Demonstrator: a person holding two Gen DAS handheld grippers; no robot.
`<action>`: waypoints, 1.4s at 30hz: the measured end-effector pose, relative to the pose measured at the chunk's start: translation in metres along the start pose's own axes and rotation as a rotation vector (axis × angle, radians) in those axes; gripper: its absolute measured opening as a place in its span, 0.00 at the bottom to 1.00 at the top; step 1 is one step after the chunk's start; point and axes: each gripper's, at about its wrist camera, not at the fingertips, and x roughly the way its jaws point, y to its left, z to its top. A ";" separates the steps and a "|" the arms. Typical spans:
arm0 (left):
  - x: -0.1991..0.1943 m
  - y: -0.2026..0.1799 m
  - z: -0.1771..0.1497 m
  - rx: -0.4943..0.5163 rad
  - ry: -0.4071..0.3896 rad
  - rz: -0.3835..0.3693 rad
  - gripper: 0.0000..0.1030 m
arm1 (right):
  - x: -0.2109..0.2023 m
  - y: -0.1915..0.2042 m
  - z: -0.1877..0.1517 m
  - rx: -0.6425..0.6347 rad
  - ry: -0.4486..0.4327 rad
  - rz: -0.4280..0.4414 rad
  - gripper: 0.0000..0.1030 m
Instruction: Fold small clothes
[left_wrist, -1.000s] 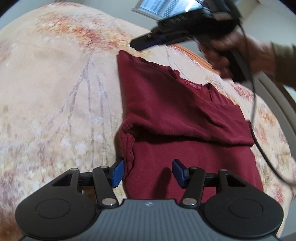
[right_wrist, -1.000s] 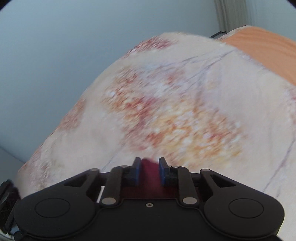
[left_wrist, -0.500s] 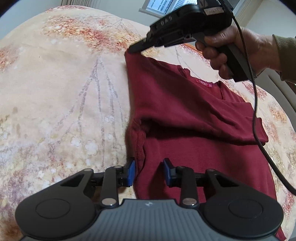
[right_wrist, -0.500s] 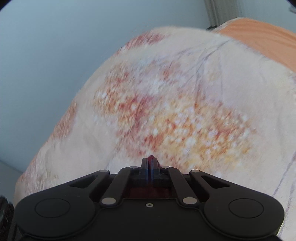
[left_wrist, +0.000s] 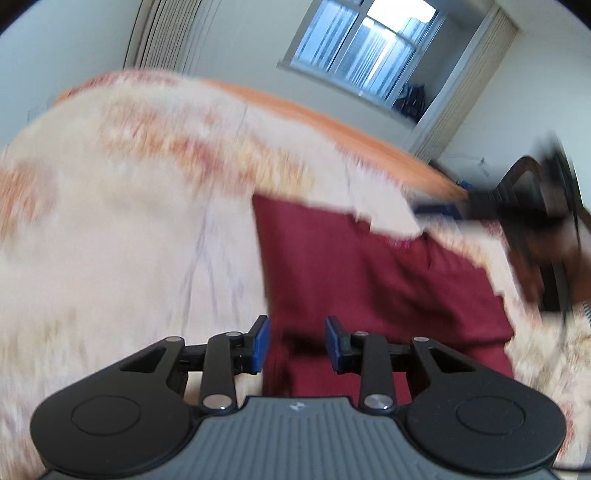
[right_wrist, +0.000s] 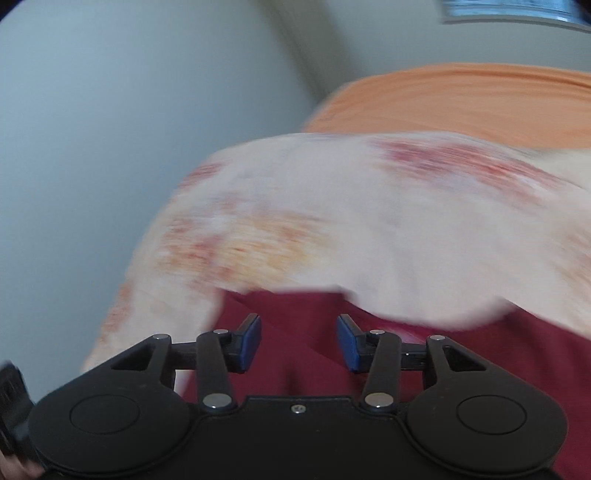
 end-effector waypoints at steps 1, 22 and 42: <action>0.005 -0.002 0.009 0.008 -0.007 -0.009 0.34 | -0.019 -0.022 -0.013 0.048 -0.008 -0.055 0.47; 0.135 -0.054 0.011 0.227 0.245 0.100 0.20 | -0.095 -0.151 -0.110 0.251 0.072 -0.394 0.20; 0.089 -0.079 -0.001 0.264 0.255 0.100 0.64 | -0.108 -0.049 -0.125 0.078 0.040 -0.216 0.68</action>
